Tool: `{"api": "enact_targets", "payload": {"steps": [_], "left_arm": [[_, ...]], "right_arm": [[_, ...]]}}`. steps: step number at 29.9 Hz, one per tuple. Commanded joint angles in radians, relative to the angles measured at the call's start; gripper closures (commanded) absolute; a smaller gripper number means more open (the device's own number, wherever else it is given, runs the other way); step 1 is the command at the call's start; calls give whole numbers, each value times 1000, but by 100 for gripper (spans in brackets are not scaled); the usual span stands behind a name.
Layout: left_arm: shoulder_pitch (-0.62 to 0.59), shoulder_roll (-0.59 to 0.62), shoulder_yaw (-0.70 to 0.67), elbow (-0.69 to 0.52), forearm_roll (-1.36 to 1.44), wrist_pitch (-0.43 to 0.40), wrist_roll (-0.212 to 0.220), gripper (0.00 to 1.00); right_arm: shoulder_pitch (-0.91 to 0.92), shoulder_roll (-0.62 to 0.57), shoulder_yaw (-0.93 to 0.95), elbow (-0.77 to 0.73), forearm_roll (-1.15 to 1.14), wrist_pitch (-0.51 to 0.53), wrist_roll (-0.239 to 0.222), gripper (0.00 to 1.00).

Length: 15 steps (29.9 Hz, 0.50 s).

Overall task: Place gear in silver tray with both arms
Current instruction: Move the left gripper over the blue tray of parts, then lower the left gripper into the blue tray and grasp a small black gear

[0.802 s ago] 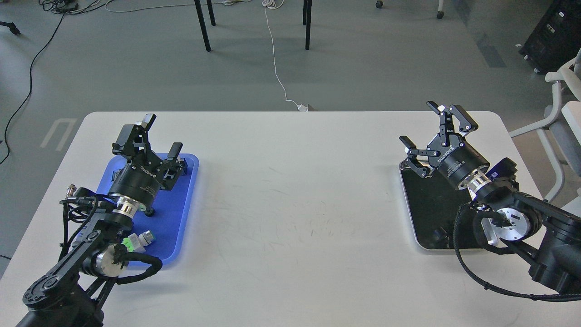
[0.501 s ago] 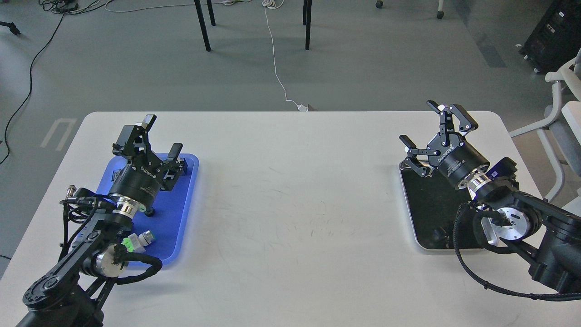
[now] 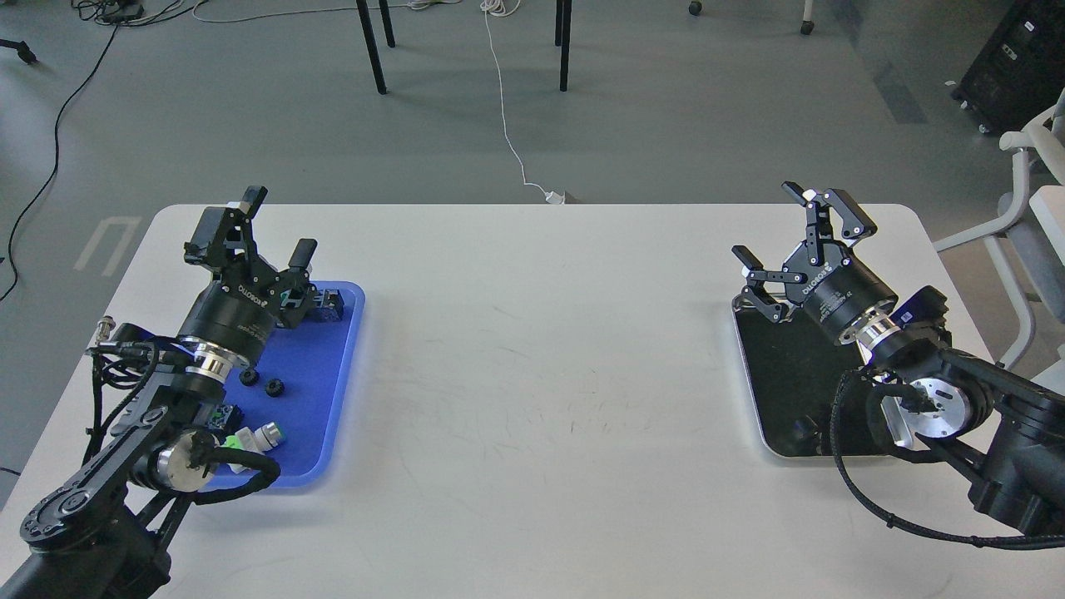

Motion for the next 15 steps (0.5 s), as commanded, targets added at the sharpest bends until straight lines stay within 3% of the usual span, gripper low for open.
{"api": "enact_targets", "payload": {"steps": [1,5,6,15], "left_arm": [[0,1,0,0,0,0,0,2],[0,1,0,0,0,0,0,2],[-22,219,71,-113,226,-150,-4,2],[-129,483,187,-160,760,-178,-4,2]], "right_arm": [[0,0,0,0,0,0,0,1],[0,0,0,0,0,0,0,1],[8,0,0,-3,-1,3,0,1],[15,1,0,-8,-1,0,0,1]]}}
